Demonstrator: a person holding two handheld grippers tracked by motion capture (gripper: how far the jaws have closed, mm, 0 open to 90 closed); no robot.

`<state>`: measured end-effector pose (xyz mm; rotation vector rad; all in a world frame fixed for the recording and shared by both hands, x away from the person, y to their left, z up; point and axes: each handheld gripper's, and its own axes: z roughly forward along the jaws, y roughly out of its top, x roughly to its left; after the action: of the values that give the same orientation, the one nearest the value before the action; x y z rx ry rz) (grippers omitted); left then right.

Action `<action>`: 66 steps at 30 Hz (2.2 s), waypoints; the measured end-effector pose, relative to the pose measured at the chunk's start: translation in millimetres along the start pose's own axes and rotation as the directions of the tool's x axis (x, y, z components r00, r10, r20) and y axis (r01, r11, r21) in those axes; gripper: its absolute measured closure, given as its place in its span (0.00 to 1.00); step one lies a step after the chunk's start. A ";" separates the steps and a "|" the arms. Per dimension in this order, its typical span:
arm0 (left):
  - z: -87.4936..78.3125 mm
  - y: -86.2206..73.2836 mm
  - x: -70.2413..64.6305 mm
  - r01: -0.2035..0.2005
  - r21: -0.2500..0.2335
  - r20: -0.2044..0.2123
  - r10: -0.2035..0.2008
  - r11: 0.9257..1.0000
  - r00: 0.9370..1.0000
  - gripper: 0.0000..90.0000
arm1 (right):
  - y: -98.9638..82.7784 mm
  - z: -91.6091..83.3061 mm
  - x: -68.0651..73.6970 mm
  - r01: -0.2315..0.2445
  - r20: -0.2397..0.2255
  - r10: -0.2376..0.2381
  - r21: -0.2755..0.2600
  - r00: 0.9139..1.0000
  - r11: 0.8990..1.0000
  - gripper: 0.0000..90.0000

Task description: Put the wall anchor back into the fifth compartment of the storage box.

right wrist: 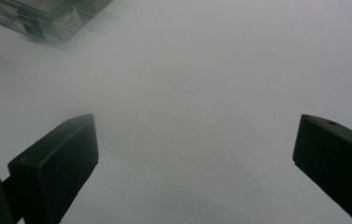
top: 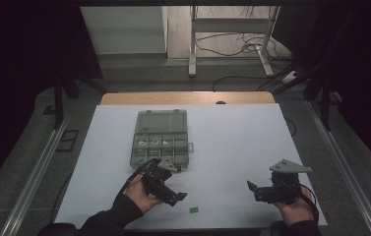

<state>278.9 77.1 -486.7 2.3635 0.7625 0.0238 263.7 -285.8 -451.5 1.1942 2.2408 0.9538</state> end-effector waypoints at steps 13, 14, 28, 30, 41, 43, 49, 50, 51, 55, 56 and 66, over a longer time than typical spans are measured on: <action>25.0 4.6 -16.0 -0.087 0.076 0.045 0.084 0.993 0.995 0.36 | -0.1 0.2 0.1 0.004 -0.002 -0.004 0.003 1.000 1.000 0.01; 26.8 4.8 -17.5 -0.097 0.084 0.056 0.092 0.992 0.994 0.41 | -0.1 0.3 0.2 0.004 -0.002 -0.004 0.004 1.000 1.000 0.01; 42.0 6.5 -36.9 -0.160 0.148 0.108 0.145 0.976 0.984 0.81 | -0.2 0.4 0.1 0.008 -0.003 -0.008 0.006 1.000 1.000 0.01; 43.1 6.5 -39.0 -0.168 0.149 0.108 0.153 0.974 0.982 0.84 | -0.2 0.4 0.2 0.008 -0.003 -0.008 0.007 1.000 1.000 0.01; 42.7 6.8 -38.0 -0.170 0.144 0.108 0.155 0.975 0.982 0.91 | -0.1 0.4 0.2 0.009 -0.003 -0.009 0.008 1.000 1.000 0.01; 44.4 6.5 -40.0 -0.173 0.147 0.116 0.157 0.974 0.981 0.90 | -0.1 0.5 0.3 0.009 -0.004 -0.009 0.010 1.000 1.000 0.01; 46.9 5.7 -39.8 -0.178 0.157 0.090 0.166 0.971 0.982 0.92 | -0.1 0.6 0.1 0.010 -0.004 -0.010 0.008 1.000 1.000 0.01; 47.0 5.7 -40.2 -0.179 0.157 0.087 0.167 0.971 0.982 0.92 | -0.1 0.6 0.1 0.010 -0.004 -0.010 0.008 1.000 1.000 0.01; 47.0 5.7 -40.1 -0.178 0.157 0.087 0.166 0.971 0.982 0.92 | -0.1 0.6 0.0 0.010 -0.004 -0.010 0.009 1.000 1.000 0.01; 46.7 5.6 -37.6 -0.158 0.154 0.098 0.144 0.975 0.985 0.94 | -0.1 0.5 0.0 0.009 -0.004 -0.009 0.007 1.000 1.000 0.01; 46.5 5.6 -36.8 -0.155 0.153 0.098 0.141 0.976 0.985 0.94 | -0.1 0.6 0.0 0.010 -0.004 -0.010 0.008 1.000 1.000 0.01; 37.6 7.8 -28.4 -0.112 0.128 0.086 0.102 0.985 0.991 0.94 | 0.1 0.9 1.5 0.017 -0.006 -0.017 0.017 1.000 1.000 0.01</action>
<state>267.0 35.5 -507.0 2.5131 0.6152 -0.0762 263.5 -284.2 -452.1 1.1794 2.2642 0.9351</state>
